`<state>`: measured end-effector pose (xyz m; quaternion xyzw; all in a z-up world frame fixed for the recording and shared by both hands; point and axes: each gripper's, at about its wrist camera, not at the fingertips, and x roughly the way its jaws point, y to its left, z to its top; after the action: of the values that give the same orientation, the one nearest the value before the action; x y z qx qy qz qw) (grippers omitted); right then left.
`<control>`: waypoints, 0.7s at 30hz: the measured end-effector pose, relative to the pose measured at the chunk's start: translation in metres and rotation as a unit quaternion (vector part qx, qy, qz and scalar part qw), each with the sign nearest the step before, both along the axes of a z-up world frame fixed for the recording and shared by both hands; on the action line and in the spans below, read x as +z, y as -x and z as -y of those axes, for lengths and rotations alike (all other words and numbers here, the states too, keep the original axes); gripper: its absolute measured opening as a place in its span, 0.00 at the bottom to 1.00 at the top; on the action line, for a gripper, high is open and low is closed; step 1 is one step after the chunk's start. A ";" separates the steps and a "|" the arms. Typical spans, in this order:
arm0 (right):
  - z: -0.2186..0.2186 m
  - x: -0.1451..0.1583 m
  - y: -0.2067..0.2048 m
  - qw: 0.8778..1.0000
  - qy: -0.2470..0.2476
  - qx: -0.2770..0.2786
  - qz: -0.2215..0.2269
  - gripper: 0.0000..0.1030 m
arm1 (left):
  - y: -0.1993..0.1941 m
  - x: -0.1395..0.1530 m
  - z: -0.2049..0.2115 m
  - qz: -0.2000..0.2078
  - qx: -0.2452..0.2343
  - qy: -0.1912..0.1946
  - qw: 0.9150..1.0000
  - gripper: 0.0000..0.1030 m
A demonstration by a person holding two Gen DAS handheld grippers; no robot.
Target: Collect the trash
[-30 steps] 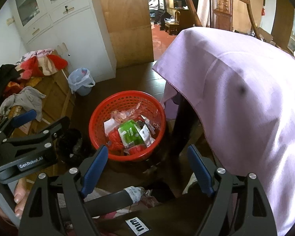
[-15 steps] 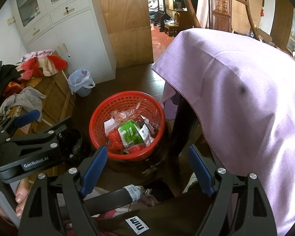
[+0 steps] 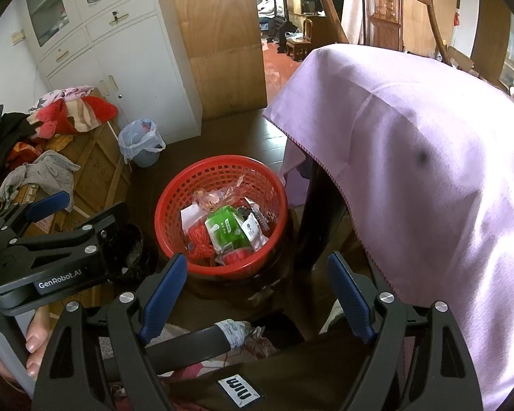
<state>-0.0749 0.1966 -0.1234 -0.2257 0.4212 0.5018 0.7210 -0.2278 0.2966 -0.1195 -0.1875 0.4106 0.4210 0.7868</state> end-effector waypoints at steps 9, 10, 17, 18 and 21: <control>0.000 0.000 0.000 1.000 0.000 0.000 -0.001 0.80 | 0.000 -0.001 0.000 0.001 -0.001 0.002 1.000 0.93; 0.000 0.000 0.000 1.000 0.000 -0.001 -0.001 0.80 | 0.000 -0.001 0.000 0.001 -0.001 0.002 1.000 0.93; 0.000 0.000 0.000 1.000 0.000 0.000 -0.001 0.80 | 0.001 -0.004 0.001 0.007 0.003 0.011 1.000 0.93; 0.000 0.000 0.000 1.000 0.000 0.000 -0.001 0.80 | 0.002 -0.005 0.002 0.007 0.003 0.011 1.000 0.93; 0.000 0.000 -0.001 1.000 0.000 0.000 -0.001 0.80 | 0.003 -0.004 -0.001 0.006 0.002 0.011 1.000 0.93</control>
<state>-0.0743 0.1965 -0.1238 -0.2250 0.4220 0.5017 0.7208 -0.2304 0.2974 -0.1239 -0.1996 0.4099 0.4164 0.7866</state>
